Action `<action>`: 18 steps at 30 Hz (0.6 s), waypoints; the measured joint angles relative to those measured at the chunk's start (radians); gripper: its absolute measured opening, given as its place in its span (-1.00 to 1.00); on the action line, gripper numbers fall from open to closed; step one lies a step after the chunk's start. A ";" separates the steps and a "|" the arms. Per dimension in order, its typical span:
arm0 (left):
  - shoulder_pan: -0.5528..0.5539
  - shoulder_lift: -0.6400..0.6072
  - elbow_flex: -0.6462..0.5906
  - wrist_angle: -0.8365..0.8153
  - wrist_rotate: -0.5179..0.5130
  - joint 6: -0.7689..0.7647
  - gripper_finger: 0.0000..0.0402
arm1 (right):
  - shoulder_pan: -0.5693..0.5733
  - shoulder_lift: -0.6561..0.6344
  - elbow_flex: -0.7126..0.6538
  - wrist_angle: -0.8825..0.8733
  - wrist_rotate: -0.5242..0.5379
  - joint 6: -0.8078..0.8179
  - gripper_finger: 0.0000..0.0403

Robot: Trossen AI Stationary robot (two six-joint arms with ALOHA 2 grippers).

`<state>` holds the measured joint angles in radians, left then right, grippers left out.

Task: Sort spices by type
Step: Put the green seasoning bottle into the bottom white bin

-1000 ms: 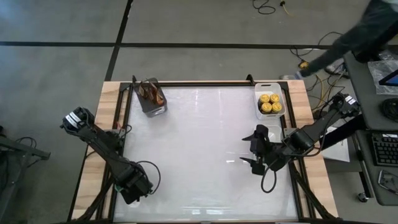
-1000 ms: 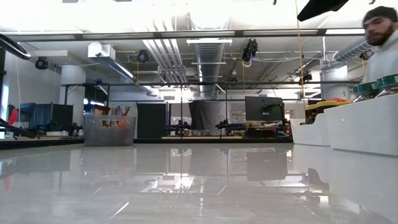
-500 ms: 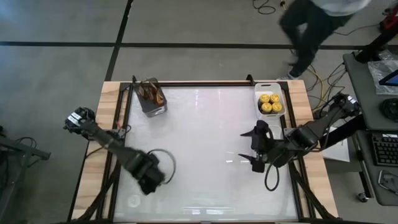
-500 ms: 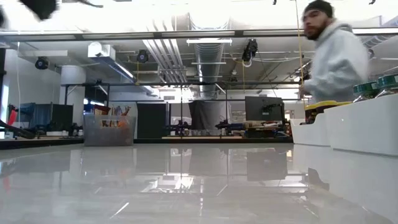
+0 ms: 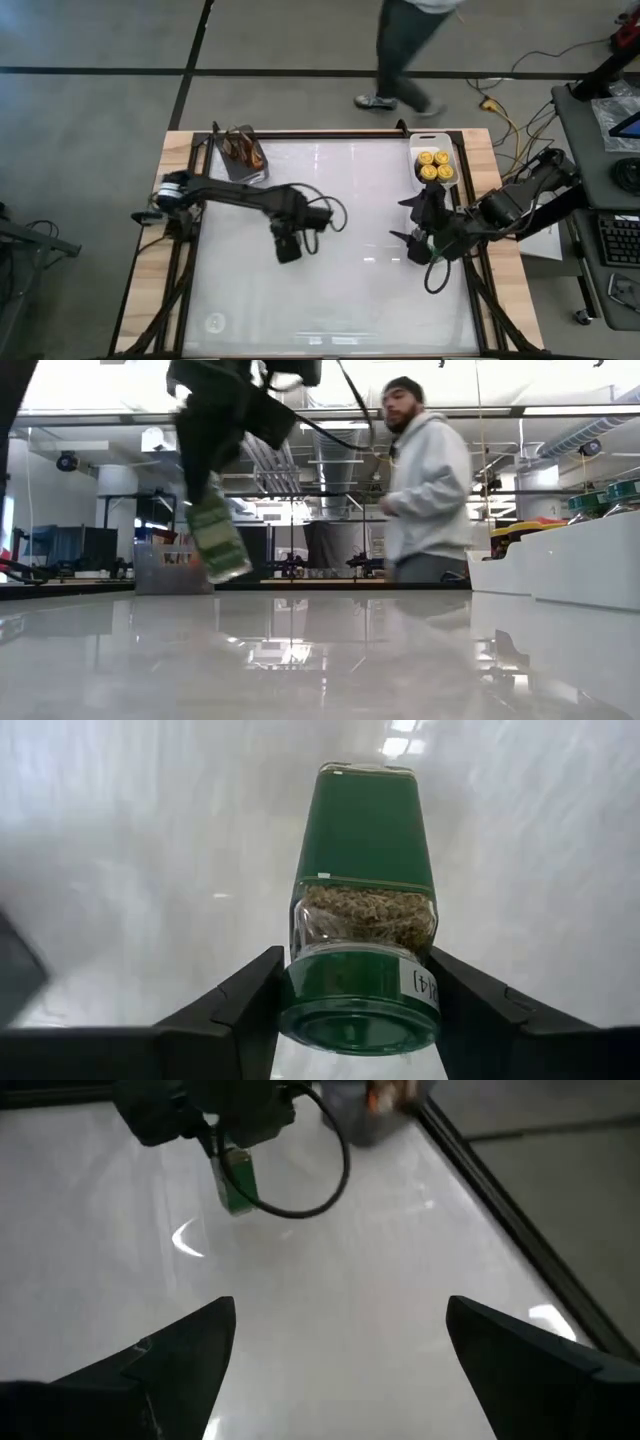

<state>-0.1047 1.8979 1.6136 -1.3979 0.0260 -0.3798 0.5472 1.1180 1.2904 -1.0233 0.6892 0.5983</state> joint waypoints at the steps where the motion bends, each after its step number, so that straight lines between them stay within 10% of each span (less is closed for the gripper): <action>1: 0.015 0.026 0.025 -0.001 -0.003 0.031 -0.06 | 0.000 0.001 -0.001 -0.017 -0.001 0.032 0.75; 18: 0.108 0.302 0.332 -0.042 -0.018 0.234 -0.06 | 0.000 0.002 -0.001 -0.124 -0.035 0.188 0.75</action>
<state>0.0032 2.1994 1.9460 -1.4400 0.0078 -0.1459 0.5472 1.1200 1.2892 -1.1477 0.6540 0.7864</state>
